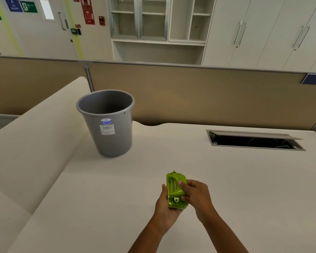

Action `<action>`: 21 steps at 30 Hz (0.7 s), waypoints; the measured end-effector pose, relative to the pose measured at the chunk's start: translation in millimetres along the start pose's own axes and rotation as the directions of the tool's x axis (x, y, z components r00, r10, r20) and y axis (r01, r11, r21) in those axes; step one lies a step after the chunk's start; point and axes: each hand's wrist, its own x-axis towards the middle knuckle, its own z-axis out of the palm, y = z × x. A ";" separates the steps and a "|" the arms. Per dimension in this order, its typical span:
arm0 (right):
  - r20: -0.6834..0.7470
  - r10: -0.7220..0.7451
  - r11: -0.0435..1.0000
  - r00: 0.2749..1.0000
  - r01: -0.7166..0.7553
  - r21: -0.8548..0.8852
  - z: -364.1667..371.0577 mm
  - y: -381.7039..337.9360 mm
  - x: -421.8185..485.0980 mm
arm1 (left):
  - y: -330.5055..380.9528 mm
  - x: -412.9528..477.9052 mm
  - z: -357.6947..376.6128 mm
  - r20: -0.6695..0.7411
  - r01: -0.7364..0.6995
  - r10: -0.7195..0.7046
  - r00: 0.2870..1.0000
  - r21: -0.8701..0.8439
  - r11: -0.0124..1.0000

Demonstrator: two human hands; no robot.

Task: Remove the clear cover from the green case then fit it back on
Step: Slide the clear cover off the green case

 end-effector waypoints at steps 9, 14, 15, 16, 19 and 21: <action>0.022 0.025 0.999 0.999 -0.026 0.045 -0.6 -1.7 0.8 | 2.3 -1.3 -0.9 0.029 0.034 -0.032 0.999 -0.059 0.998; 0.031 0.031 0.997 0.999 -0.033 0.076 -0.7 -1.5 1.0 | 2.6 0.9 -3.0 0.030 0.045 -0.043 0.999 -0.090 0.995; 0.031 0.031 0.996 0.999 -0.034 0.087 -0.8 -1.3 1.0 | 2.5 1.4 -3.6 0.026 0.045 -0.043 0.999 -0.092 0.995; 0.031 0.029 0.995 0.999 -0.032 0.099 -0.6 -1.0 0.9 | 2.6 1.7 -4.0 0.023 0.043 -0.041 0.999 -0.092 0.995; 0.025 0.009 0.992 1.000 -0.012 0.122 1.0 1.9 0.1 | 3.4 3.1 -3.0 0.017 0.028 -0.027 1.000 -0.092 0.995; 0.019 -0.011 0.990 1.000 0.008 0.138 2.2 3.7 -0.6 | 3.9 4.0 -0.5 0.021 0.020 -0.018 1.000 -0.102 0.995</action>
